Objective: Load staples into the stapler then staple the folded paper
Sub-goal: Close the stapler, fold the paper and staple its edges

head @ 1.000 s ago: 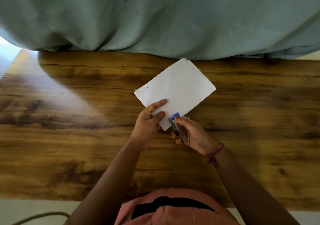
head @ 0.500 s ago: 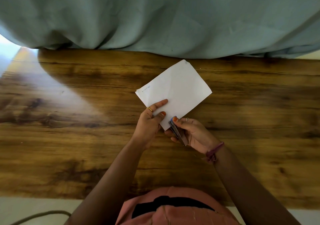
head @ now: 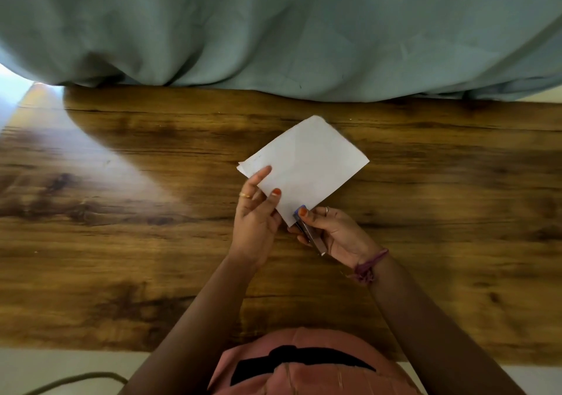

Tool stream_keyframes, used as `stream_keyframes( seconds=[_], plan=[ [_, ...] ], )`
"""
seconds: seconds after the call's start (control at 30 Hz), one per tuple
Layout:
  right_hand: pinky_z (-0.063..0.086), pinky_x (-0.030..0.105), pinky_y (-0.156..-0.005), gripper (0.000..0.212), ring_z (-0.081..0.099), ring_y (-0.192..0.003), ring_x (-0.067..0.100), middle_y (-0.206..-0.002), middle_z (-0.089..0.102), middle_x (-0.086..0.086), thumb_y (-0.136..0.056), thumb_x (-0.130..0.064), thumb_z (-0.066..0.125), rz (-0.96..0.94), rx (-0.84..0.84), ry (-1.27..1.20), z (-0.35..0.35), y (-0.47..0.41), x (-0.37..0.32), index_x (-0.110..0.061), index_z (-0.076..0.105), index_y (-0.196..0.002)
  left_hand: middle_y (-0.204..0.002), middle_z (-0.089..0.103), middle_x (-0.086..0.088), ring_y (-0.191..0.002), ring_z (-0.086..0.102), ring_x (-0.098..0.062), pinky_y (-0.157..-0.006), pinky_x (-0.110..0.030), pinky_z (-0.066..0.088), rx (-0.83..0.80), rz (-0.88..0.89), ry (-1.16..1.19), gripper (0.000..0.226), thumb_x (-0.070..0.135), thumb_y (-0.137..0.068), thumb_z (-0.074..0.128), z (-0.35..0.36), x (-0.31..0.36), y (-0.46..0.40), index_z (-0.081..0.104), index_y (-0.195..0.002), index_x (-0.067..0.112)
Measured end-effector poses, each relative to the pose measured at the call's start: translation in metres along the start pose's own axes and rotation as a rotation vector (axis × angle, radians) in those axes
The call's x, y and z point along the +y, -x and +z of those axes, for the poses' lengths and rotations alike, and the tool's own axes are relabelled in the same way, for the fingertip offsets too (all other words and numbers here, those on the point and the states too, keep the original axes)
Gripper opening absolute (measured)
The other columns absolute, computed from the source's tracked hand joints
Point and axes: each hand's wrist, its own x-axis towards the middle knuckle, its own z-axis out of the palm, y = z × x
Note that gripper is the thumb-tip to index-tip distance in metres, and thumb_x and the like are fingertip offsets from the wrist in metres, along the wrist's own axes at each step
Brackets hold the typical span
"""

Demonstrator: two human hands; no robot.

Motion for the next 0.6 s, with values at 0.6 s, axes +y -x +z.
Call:
stream_keyframes(
  seconds=[0.6],
  plan=[
    [0.051,0.03,-0.072,0.016,0.068,-0.079,0.013,-0.081,0.074,0.001,-0.064,-0.019,0.073,-0.048,0.143,0.006,-0.005,-0.016,0.013,-0.011,0.076,-0.077,-0.108,0.073,-0.009,-0.099,0.069,-0.021,-0.075,-0.028,0.056,0.053,-0.292,-0.148,0.041,0.02,-0.076,0.072,0.001,-0.035,0.013,0.065,-0.114,0.007]
  ],
)
